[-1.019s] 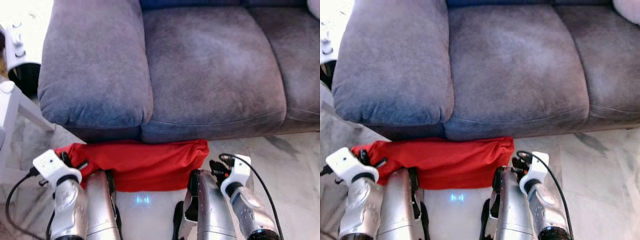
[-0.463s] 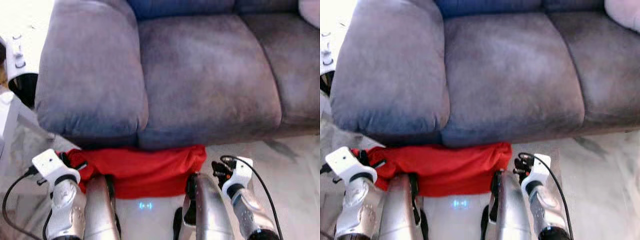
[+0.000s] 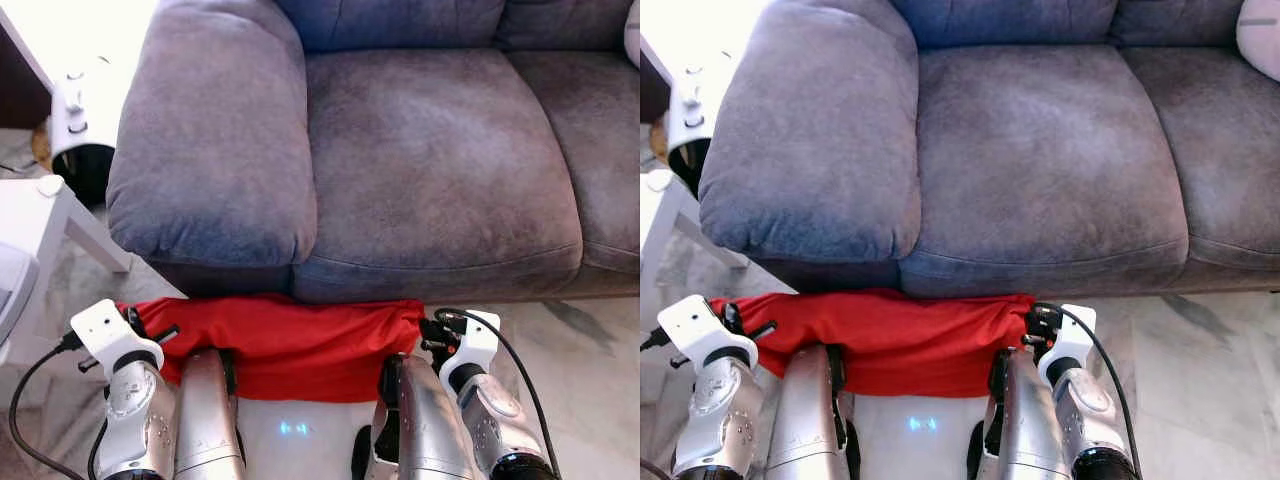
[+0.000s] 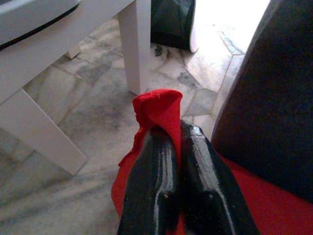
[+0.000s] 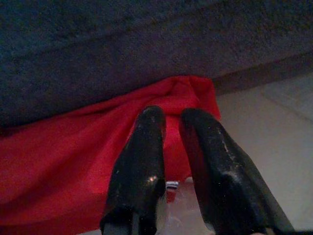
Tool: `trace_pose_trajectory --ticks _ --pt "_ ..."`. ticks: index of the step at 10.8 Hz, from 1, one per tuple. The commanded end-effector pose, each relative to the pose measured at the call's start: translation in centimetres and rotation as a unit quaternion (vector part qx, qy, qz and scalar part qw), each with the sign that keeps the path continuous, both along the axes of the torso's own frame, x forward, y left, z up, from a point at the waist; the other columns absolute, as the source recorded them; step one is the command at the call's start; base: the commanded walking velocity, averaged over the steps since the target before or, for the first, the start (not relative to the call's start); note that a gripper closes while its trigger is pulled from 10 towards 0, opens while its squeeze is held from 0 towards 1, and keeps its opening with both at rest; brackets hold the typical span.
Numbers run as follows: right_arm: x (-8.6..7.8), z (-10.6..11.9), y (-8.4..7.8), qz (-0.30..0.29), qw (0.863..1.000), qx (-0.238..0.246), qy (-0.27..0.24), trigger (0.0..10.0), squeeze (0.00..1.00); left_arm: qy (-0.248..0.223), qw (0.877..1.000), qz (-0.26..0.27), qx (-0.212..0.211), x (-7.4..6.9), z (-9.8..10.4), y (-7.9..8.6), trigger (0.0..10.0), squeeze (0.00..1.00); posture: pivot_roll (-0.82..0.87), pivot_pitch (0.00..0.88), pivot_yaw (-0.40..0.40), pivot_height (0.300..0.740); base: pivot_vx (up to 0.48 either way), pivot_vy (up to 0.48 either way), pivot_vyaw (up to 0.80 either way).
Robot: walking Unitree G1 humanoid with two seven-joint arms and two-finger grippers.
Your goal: Move the pillow to the sofa from floor
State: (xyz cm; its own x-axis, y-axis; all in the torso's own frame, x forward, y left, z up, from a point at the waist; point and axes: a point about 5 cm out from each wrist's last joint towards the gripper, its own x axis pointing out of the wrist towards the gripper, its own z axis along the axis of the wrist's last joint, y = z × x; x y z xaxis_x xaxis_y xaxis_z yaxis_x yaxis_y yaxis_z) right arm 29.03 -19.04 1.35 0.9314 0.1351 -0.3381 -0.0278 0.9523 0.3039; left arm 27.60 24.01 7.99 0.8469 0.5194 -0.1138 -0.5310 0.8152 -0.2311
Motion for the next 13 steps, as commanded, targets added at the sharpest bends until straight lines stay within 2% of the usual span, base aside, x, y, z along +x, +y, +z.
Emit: trace_pose_trajectory --ticks 1,7,13 --pt "-0.78 -0.82 -0.53 -0.007 1.000 -0.005 0.016 10.0 0.00 0.000 1.000 -0.001 0.015 -0.19 -0.07 0.14 10.0 0.00 0.11 0.254 -0.058 0.524 0.000 0.000 0.00" --pt "-0.90 -1.05 -0.57 -0.011 1.000 -0.008 0.015 10.0 0.00 -0.001 1.000 0.004 0.019 0.02 -0.11 0.91 10.0 0.00 0.12 0.227 -0.050 0.528 0.000 0.000 0.00" --pt "-0.83 -1.06 -0.68 -0.009 1.000 -0.016 0.016 10.0 0.00 -0.003 1.000 0.007 0.019 0.09 -0.21 0.89 10.0 0.00 0.12 0.242 -0.060 0.632 0.000 0.000 0.00"
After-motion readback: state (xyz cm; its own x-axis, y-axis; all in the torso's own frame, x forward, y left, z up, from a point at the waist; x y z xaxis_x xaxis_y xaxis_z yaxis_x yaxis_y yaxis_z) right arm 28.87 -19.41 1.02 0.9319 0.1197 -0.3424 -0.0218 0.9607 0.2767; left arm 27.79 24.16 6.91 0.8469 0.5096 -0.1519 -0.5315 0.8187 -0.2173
